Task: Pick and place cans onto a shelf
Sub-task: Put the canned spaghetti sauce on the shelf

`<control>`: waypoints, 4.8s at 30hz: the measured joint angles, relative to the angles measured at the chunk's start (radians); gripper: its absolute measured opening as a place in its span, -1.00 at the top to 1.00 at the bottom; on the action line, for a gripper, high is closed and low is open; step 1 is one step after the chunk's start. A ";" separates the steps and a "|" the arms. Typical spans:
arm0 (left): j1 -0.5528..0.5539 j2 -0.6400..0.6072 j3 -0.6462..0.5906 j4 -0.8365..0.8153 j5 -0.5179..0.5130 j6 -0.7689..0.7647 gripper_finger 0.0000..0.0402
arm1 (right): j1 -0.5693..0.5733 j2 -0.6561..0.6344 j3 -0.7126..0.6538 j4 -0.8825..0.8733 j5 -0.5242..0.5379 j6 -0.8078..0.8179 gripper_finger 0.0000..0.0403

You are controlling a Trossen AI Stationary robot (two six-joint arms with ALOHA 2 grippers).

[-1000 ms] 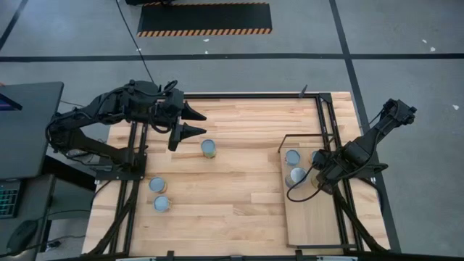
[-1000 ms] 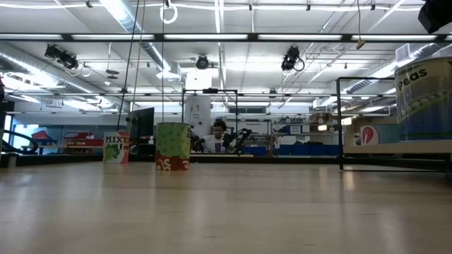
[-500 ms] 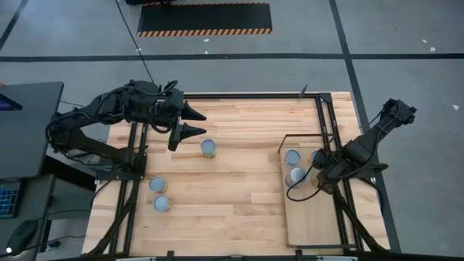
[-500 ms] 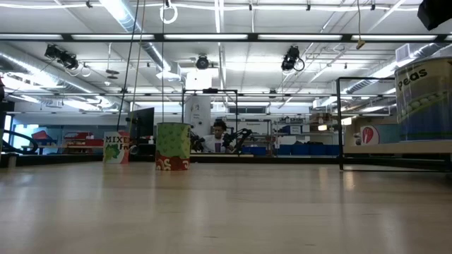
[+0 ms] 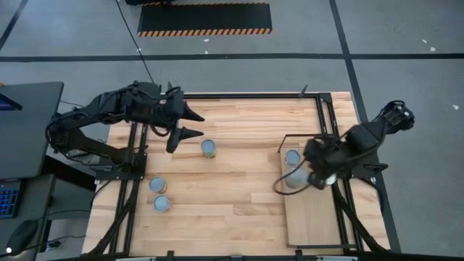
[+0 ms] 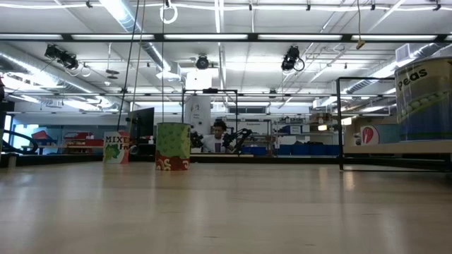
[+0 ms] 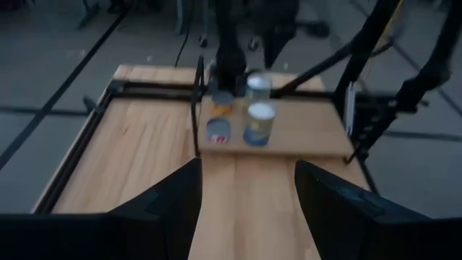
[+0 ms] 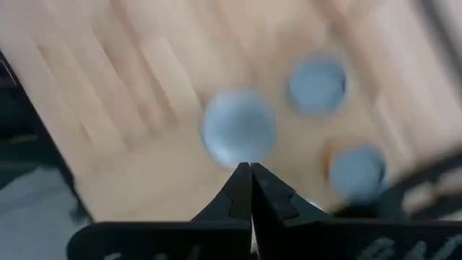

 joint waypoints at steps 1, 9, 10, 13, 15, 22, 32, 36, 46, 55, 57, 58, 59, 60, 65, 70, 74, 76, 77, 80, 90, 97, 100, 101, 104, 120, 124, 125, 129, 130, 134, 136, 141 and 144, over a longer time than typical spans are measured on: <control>0.009 0.000 0.000 -0.019 0.000 0.005 -0.13 | -0.025 0.035 0.045 0.017 0.030 -0.061 0.99; 0.076 -0.030 -0.001 -0.189 -0.002 -0.028 -0.13 | -0.220 0.279 0.329 0.346 0.263 -0.647 0.95; 0.081 -0.033 -0.001 -0.212 -0.002 -0.040 -0.13 | -0.247 0.301 0.346 0.409 0.264 -0.715 0.93; 0.083 -0.057 -0.001 -0.279 -0.004 -0.067 -0.13 | -0.321 0.358 0.355 0.590 0.226 -0.867 0.82; 0.083 -0.077 -0.001 -0.307 -0.006 -0.090 -0.13 | -0.369 0.397 0.356 0.697 0.156 -0.941 0.71; 0.081 -0.154 0.000 -0.368 -0.013 -0.100 -0.13 | -0.485 0.563 0.356 0.985 0.034 -0.996 0.14; 0.081 -0.223 0.000 -0.370 -0.014 -0.070 -0.13 | -0.580 0.815 0.356 1.169 -0.019 -1.004 -0.91; 0.081 -0.220 0.000 -0.375 -0.014 -0.068 -0.13 | -0.593 0.885 0.356 1.166 -0.042 -1.021 -0.91; 0.081 -0.219 0.000 -0.400 -0.014 -0.064 -0.13 | -0.638 0.986 0.355 1.161 -0.087 -1.011 -0.94; 0.081 -0.219 0.000 -0.397 -0.014 -0.028 -0.13 | -0.666 0.987 0.342 1.118 -0.185 -0.986 -0.93; 0.081 -0.219 0.000 -0.392 -0.014 -0.027 -0.13 | -0.669 0.987 0.329 1.129 -0.198 -0.987 -0.90; 0.081 -0.219 0.000 -0.392 -0.014 -0.027 -0.13 | -0.669 0.987 0.321 1.131 -0.193 -0.987 -0.88; 0.081 -0.219 0.000 -0.392 -0.014 -0.028 -0.13 | -0.669 0.987 0.318 1.125 -0.191 -0.986 -0.86; 0.081 -0.219 0.000 -0.390 -0.013 -0.027 -0.13 | -0.669 0.988 0.316 1.120 -0.191 -0.984 -0.84; 0.081 -0.219 0.000 -0.390 -0.025 -0.005 -0.13 | -0.670 0.987 0.318 1.124 -0.216 -0.984 -0.69; 0.081 -0.219 0.000 -0.389 -0.065 -0.005 -0.13 | -0.669 0.977 0.328 1.107 -0.217 -0.999 -0.45; 0.081 -0.219 0.000 -0.377 -0.070 -0.010 -0.13 | -0.659 0.916 0.364 1.063 -0.217 -0.998 -0.44; 0.081 -0.219 0.000 -0.347 -0.070 -0.013 -0.13 | -0.646 0.866 0.379 1.021 -0.218 -0.998 -0.44; 0.081 -0.219 0.000 -0.326 -0.071 -0.017 -0.13 | -0.637 0.837 0.380 0.994 -0.217 -0.998 -0.44; 0.081 -0.218 0.000 -0.232 -0.073 -0.070 -0.13 | -0.601 0.744 0.380 0.878 -0.217 -1.000 -0.44; 0.080 -0.160 0.001 0.029 -0.074 -0.189 -0.13 | -0.313 0.449 0.377 0.516 -0.218 -0.921 -0.44; 0.031 -0.055 0.000 0.088 -0.063 -0.305 -0.13 | 0.017 0.250 0.317 0.520 -0.189 -0.720 -0.44; -0.004 -0.006 -0.001 0.155 -0.062 -0.358 -0.13 | 0.126 0.199 0.316 0.532 -0.054 -0.614 -0.44; -0.014 0.013 -0.001 0.194 -0.061 -0.376 -0.13 | 0.154 0.185 0.316 0.543 0.009 -0.563 -0.44; -0.041 0.050 0.000 0.284 -0.062 -0.407 -0.13 | 0.222 0.154 0.316 0.568 0.204 -0.378 -0.44; -0.140 0.089 0.000 0.451 -0.062 -0.467 -0.13 | 0.241 0.222 0.316 0.498 0.444 0.607 -0.44; -0.156 0.088 0.000 0.449 -0.061 -0.462 -0.13 | 0.212 0.270 0.316 0.422 0.404 0.729 -0.44; -0.161 0.088 0.000 0.448 -0.062 -0.462 -0.13 | 0.207 0.279 0.315 0.412 0.396 0.741 -0.44; -0.188 0.088 0.000 0.447 -0.062 -0.462 -0.13 | 0.203 0.299 0.315 0.298 0.364 0.760 -0.44; -0.198 0.088 0.000 0.446 -0.062 -0.462 -0.13 | 0.207 0.301 0.315 0.243 0.337 0.760 -0.44; -0.243 0.088 0.000 0.444 -0.062 -0.458 -0.13 | 0.256 0.328 0.315 -0.007 0.260 0.823 -0.44; -0.264 0.088 0.000 0.441 -0.061 -0.453 -0.13 | 0.281 0.334 0.283 -0.001 0.259 0.838 -0.44; -0.307 0.088 0.000 0.432 -0.061 -0.447 -0.13 | 0.335 0.340 0.123 0.047 0.231 0.966 -0.44; -0.322 0.088 0.000 0.432 -0.062 -0.447 -0.13 | 0.383 0.342 0.000 0.038 0.217 1.089 -0.44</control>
